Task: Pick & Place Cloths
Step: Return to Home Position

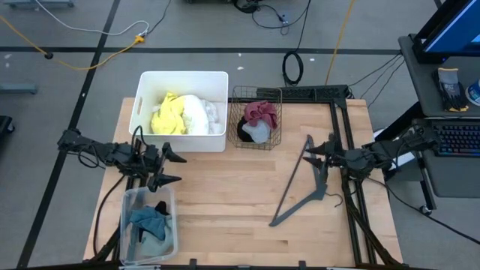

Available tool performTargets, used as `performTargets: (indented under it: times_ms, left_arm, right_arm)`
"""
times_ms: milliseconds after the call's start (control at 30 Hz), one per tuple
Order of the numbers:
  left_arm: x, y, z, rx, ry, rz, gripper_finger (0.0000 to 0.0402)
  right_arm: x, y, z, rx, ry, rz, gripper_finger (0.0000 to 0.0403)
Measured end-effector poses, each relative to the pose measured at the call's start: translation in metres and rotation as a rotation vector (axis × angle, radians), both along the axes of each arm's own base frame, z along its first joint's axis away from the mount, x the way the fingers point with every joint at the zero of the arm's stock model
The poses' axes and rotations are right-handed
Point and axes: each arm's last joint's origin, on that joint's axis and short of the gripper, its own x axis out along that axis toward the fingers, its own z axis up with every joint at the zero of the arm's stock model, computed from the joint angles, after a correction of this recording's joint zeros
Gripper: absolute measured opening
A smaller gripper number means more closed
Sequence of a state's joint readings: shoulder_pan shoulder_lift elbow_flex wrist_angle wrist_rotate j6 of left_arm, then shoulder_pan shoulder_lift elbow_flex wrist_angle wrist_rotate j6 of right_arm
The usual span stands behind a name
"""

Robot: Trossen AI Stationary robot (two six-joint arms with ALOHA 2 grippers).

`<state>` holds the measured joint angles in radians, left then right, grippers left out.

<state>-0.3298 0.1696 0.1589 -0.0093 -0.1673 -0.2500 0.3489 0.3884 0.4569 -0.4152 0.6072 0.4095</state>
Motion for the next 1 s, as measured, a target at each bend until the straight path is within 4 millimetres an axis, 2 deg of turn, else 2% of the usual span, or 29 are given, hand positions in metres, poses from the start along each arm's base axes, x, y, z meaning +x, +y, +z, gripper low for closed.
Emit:
performTargets:
  times_ms: [267,500,667,833,900,1000]
  left_arm:
    - [0.0,0.0,0.0,-0.018,0.005,0.0,0.0347]
    - [0.0,0.0,0.0,-0.019,0.005,0.0,0.0347]
    - [0.0,0.0,0.0,-0.019,0.005,0.0,0.0347]
    - [0.0,0.0,0.0,-0.019,0.005,0.0,0.0347]
    - [0.0,0.0,0.0,-0.019,0.005,0.0,0.0347]
    - [0.0,0.0,0.0,-0.018,0.004,0.0,0.0347]
  right_arm:
    - [-0.002,0.008,-0.004,0.111,-0.029,0.298,0.0141]
    - [-0.01,0.01,0.0,0.018,-0.064,0.512,0.0141]
    - [-0.017,0.01,0.004,-0.023,-0.12,0.602,0.0141]
    - [-0.023,0.008,0.004,-0.048,-0.172,0.612,0.0141]
    - [-0.022,0.008,-0.002,-0.053,-0.215,0.612,0.0141]
    - [-0.014,0.011,-0.023,-0.022,-0.294,0.605,0.0141]
